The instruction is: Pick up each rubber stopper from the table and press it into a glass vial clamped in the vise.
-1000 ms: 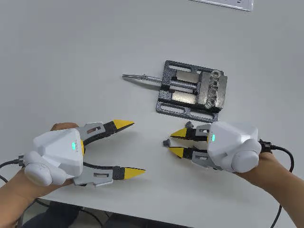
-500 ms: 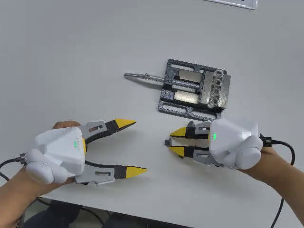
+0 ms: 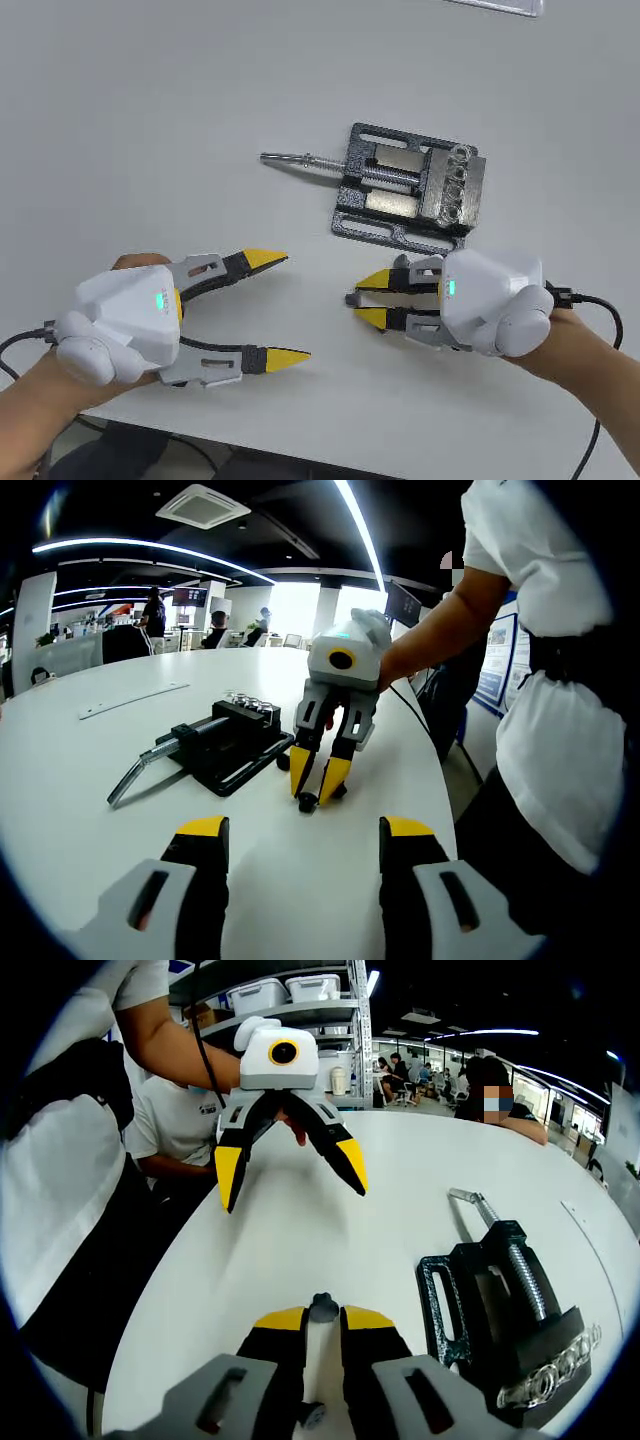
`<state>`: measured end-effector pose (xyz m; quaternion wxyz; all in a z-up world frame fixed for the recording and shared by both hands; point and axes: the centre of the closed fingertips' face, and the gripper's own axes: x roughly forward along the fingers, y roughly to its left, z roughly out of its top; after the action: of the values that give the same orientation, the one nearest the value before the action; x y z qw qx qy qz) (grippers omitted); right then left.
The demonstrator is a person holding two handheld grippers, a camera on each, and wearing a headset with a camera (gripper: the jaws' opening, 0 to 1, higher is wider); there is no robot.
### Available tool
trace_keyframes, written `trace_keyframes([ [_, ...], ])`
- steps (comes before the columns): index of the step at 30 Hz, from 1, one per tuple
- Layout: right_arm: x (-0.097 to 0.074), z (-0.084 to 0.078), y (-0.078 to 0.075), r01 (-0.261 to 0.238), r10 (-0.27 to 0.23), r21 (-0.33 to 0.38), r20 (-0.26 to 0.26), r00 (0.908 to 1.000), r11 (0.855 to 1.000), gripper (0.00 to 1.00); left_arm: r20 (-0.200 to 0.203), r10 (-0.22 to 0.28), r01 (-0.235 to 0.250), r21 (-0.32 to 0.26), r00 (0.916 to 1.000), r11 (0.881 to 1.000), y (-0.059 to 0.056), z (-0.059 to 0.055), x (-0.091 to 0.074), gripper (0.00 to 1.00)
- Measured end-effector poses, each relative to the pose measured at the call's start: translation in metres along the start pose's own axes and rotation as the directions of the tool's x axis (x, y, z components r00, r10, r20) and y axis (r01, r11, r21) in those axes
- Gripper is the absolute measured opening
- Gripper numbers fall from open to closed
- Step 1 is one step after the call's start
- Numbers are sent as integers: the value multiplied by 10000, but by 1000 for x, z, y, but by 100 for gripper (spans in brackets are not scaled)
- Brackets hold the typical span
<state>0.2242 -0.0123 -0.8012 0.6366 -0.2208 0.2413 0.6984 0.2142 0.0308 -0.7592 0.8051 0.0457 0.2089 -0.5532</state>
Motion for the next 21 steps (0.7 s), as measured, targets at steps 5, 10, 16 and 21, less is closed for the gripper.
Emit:
trace_keyframes([
  [5,0,1,0,-4,4,-34,65,10000,10000,12,-20,-46,46,-3,10000,10000,-1,0,2,58],
  [10,0,1,0,37,-36,-108,87,10000,9999,12,-58,-64,64,20,10000,10000,-1,0,4,57],
  [16,-6,4,-3,119,-122,175,140,9998,9998,12,-89,-105,106,87,9999,9999,-2,0,6,57],
  [21,-13,6,-4,162,-162,266,4,9999,9995,12,-68,-186,188,171,9998,9997,-3,2,10,55],
])
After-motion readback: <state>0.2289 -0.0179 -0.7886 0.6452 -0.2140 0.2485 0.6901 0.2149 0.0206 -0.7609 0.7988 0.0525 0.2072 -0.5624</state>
